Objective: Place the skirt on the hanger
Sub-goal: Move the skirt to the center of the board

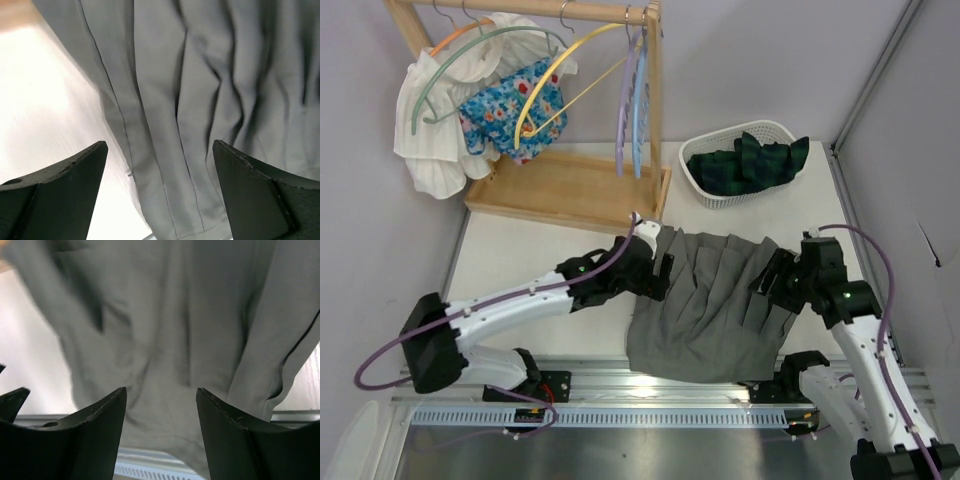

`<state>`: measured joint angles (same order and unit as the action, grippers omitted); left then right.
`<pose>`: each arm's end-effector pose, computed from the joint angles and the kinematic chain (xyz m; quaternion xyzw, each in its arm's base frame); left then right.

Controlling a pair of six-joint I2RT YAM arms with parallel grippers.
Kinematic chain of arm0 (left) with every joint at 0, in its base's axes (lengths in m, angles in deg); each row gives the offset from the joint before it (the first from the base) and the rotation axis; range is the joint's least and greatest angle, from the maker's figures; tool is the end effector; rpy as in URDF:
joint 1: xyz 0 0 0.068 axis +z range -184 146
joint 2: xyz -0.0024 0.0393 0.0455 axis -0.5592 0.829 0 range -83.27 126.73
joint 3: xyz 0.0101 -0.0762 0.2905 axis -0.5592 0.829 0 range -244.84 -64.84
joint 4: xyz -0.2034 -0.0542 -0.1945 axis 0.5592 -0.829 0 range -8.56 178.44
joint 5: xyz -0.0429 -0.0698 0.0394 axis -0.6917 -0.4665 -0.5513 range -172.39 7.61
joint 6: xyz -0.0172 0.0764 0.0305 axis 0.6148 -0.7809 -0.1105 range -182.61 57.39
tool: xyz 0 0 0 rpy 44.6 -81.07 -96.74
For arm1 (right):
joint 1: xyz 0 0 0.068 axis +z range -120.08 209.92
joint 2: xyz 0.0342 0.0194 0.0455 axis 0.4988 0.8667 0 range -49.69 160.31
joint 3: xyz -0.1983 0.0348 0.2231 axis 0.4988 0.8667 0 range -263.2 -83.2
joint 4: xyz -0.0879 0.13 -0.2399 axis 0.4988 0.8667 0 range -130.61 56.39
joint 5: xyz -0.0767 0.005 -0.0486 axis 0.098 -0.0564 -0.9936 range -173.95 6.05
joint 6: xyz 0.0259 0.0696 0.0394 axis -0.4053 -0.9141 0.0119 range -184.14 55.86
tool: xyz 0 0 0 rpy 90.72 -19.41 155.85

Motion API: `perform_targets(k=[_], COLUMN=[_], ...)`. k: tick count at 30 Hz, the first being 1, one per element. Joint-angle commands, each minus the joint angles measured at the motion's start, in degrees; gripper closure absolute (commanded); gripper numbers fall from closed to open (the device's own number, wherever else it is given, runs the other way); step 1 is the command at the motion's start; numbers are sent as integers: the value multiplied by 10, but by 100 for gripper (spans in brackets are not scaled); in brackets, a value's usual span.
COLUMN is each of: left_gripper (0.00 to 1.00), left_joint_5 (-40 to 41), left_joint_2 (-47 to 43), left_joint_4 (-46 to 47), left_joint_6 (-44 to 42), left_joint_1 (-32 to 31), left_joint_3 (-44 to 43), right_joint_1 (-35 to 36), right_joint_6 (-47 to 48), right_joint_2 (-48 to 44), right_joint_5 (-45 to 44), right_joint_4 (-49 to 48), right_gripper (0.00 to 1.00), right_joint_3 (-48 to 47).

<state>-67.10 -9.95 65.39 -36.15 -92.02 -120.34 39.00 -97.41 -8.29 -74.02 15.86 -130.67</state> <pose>0.1874 -0.2634 0.2728 0.1919 0.8825 -0.1874 0.3864 0.1538 0.0375 0.2824 0.1678 0.9227 0.1979 0.2852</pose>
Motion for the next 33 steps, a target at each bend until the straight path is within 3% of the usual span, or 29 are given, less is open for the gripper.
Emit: perform_targets(k=[1, 10, 14, 17, 22, 24, 25, 30, 32, 33], left_gripper=[8, 14, 16, 20, 23, 32, 45, 74, 97, 100], left_joint_5=[4, 79, 105, 112, 91, 90, 89, 107, 108, 114], left_joint_2=[37, 184, 219, 234, 283, 291, 292, 293, 287, 281], left_joint_4=[41, 70, 107, 160, 193, 223, 226, 261, 287, 290], left_joint_6=[57, 73, 64, 53, 56, 56, 56, 55, 47, 47], left_joint_1=[4, 48, 67, 76, 86, 87, 87, 100, 109, 119], left_joint_3=[-6, -49, -53, -47, -73, -70, -62, -52, -44, -43], right_joint_1=[-1, -2, -15, -33, -60, -67, -69, -91, -115, -117], right_joint_6=[-38, -42, -35, -21, 0, 8, 12, 30, 35, 45], right_joint_2=[8, 103, 159, 204, 266, 281, 285, 340, 363, 384], right_joint_5=[-46, -128, -168, -166, -144, -143, -148, -142, -135, -133], right_joint_4=[-115, -247, -281, -317, -370, -381, -384, -428, -435, -436], right_gripper=[37, 40, 55, 57, 67, 68, 68, 69, 69, 69], right_joint_3=[51, 137, 147, 146, 140, 135, 133, 123, 100, 91])
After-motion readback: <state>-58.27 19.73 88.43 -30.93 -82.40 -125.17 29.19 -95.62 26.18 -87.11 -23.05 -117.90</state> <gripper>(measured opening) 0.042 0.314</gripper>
